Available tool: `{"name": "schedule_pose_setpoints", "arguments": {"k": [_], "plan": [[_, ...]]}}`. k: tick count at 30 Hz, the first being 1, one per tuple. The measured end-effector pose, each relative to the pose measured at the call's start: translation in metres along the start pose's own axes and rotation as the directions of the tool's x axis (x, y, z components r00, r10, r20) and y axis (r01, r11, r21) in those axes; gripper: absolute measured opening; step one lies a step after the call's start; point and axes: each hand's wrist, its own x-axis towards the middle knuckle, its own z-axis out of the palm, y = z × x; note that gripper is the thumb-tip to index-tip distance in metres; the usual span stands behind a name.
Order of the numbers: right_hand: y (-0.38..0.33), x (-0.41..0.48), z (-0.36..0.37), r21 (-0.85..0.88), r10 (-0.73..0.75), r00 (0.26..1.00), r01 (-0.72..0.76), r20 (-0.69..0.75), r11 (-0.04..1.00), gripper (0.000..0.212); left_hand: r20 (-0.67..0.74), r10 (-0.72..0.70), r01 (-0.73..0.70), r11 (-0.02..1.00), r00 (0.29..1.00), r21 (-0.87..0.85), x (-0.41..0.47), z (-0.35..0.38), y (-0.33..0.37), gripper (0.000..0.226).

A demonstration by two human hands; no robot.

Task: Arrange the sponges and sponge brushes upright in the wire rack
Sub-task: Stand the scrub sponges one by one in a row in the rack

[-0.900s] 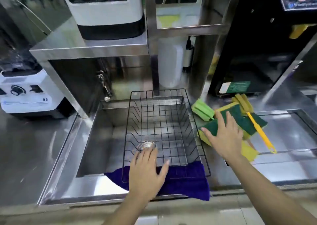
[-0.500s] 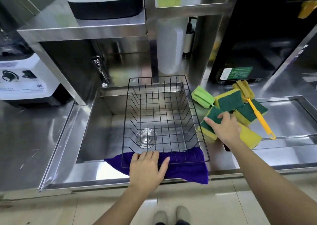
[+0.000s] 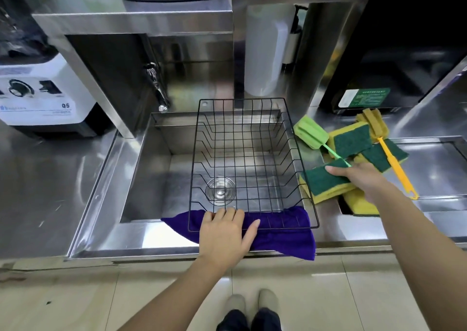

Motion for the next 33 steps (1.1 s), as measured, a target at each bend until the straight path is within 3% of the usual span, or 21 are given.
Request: {"name": "schedule_pose_setpoints", "arguments": {"k": [4,6,8,10,11,14,17,20,26,29,33], "plan": [[-0.014,-0.01,-0.004,0.099,-0.109,0.994,0.107,0.009,0.989,0.031,-0.01,0.005,-0.005,1.0,1.0,0.005,0.0,0.002,-0.001,0.049],[-0.023,-0.012,-0.006,0.217,-0.176,0.956,0.228,-0.235,0.949,0.037,-0.009,0.006,-0.006,1.0,1.0,0.0,0.0,0.003,-0.002,0.05],[-0.037,-0.017,-0.006,0.458,-0.073,0.895,0.294,-0.441,0.839,0.049,-0.009,0.011,-0.011,1.0,1.0,-0.002,0.001,0.003,-0.002,0.05],[-0.053,-0.02,0.0,0.723,0.005,0.93,0.282,-0.368,0.631,0.051,-0.009,0.028,-0.028,1.0,1.0,0.0,0.001,0.004,-0.002,0.051],[-0.059,-0.023,0.008,0.769,-0.013,0.954,0.249,-0.299,0.589,0.051,-0.005,0.036,-0.036,0.999,0.999,-0.001,0.001,0.004,-0.003,0.051],[-0.07,-0.034,0.047,0.672,-0.143,0.979,0.205,-0.147,0.712,0.049,0.01,0.039,-0.039,0.999,0.999,0.0,0.001,0.004,-0.004,0.051],[-0.071,-0.046,0.092,0.613,-0.251,0.968,0.183,0.025,0.768,0.049,0.028,0.031,-0.031,1.0,0.999,0.001,0.0,0.003,-0.003,0.052],[-0.063,-0.05,0.123,0.418,-0.312,0.937,0.223,0.158,0.881,0.038,0.034,0.027,-0.027,1.0,0.999,0.011,0.0,0.002,-0.004,0.051],[-0.032,-0.05,0.156,0.109,-0.224,0.875,0.196,0.428,0.975,0.027,0.002,0.025,-0.025,1.0,1.0,-0.018,-0.001,0.003,-0.004,0.049],[-0.027,-0.052,0.16,0.09,-0.182,0.83,0.159,0.526,0.983,0.019,-0.013,0.023,-0.023,1.0,1.0,-0.017,-0.002,0.004,-0.004,0.047],[-0.03,-0.052,0.159,0.008,-0.183,0.777,0.224,0.602,0.975,0.014,-0.028,0.021,-0.02,1.0,0.999,0.002,-0.002,0.007,-0.003,0.046]]}}
